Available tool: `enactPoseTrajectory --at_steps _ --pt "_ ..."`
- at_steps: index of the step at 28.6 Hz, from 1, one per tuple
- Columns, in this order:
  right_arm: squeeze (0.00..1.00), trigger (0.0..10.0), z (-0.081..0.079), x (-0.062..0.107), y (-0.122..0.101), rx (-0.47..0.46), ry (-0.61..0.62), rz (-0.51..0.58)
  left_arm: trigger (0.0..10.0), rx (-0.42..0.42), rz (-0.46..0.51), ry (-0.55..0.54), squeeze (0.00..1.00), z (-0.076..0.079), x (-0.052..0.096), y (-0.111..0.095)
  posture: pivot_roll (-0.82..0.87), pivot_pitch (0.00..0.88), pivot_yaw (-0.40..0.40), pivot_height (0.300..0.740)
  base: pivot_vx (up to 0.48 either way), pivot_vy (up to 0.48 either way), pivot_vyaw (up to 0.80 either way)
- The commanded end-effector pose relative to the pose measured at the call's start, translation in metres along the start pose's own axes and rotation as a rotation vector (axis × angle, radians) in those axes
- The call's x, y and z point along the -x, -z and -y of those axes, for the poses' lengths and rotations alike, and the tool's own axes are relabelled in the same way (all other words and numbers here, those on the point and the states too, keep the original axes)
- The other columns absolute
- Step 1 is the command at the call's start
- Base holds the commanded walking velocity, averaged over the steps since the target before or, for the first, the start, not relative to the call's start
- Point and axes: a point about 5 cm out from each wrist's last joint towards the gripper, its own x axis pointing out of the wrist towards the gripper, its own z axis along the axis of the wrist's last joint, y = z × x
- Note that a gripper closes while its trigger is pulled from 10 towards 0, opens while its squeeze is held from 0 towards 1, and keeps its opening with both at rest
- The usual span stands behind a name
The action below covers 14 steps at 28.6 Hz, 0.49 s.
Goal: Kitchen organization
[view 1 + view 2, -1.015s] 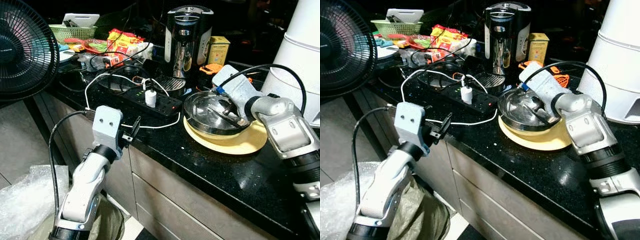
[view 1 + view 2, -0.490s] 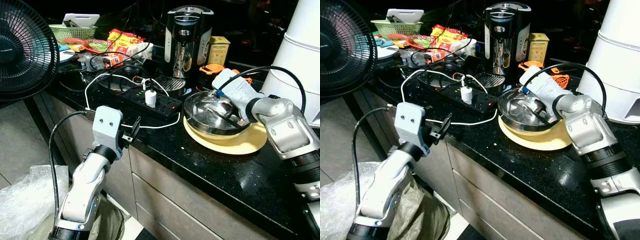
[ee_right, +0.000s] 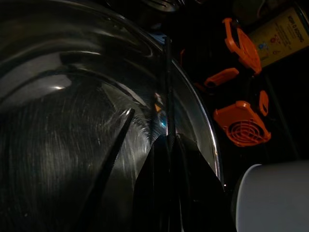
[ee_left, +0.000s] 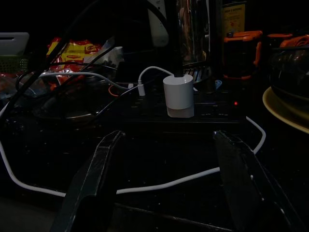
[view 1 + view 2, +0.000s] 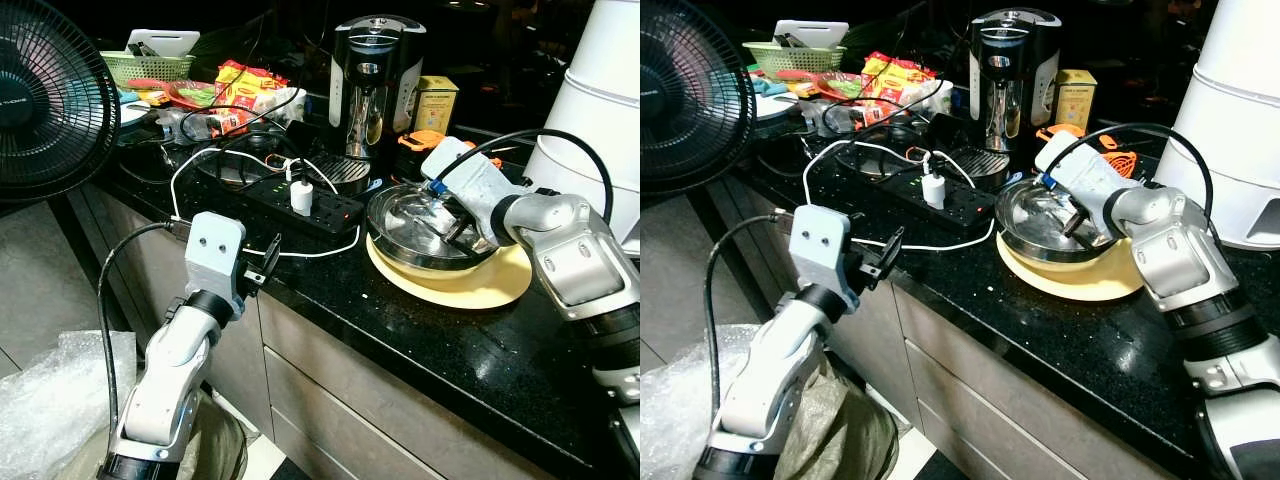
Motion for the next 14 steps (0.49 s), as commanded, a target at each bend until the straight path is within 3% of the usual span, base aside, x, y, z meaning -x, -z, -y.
enactPoseTrajectory --at_steps 1,5,7,8,11,14 --pt "0.0 0.0 -0.009 -0.004 0.004 -0.018 -0.039 -0.01 10.0 0.01 -0.001 -0.005 0.0 -0.001 0.001 -0.001 0.0 0.0 -0.003 0.74 0.0 0.0 0.0" --pt "0.0 0.0 0.0 -0.002 -0.023 -0.159 -0.013 0.188 10.0 0.01 0.009 -0.005 0.0 -0.001 0.0 -0.004 0.0 0.0 -0.001 0.74 0.0 0.0 0.0" --pt "0.0 0.0 0.01 0.005 -0.042 -0.29 -0.001 0.343 10.0 0.012 0.039 -0.004 0.0 -0.001 -0.003 -0.012 0.0 0.0 -0.001 0.74 0.0 0.0 0.0" --pt "0.0 0.0 0.01 0.005 -0.042 -0.29 -0.001 0.343 10.0 0.012 0.039 -0.004 0.0 -0.001 -0.003 -0.012 0.0 0.0 -0.001 0.74 0.0 0.0 0.0" --pt "0.0 0.0 0.02 0.011 -0.05 -0.412 0.022 0.438 10.0 0.026 0.093 0.024 0.0 0.002 -0.008 -0.028 0.0 0.0 -0.001 0.74 0.0 0.0 0.0" --pt "0.0 0.0 0.024 0.012 -0.049 -0.427 0.056 0.445 10.0 0.041 0.114 0.053 0.0 0.005 -0.01 -0.034 0.0 0.0 0.0 0.74 0.0 0.0 0.0"
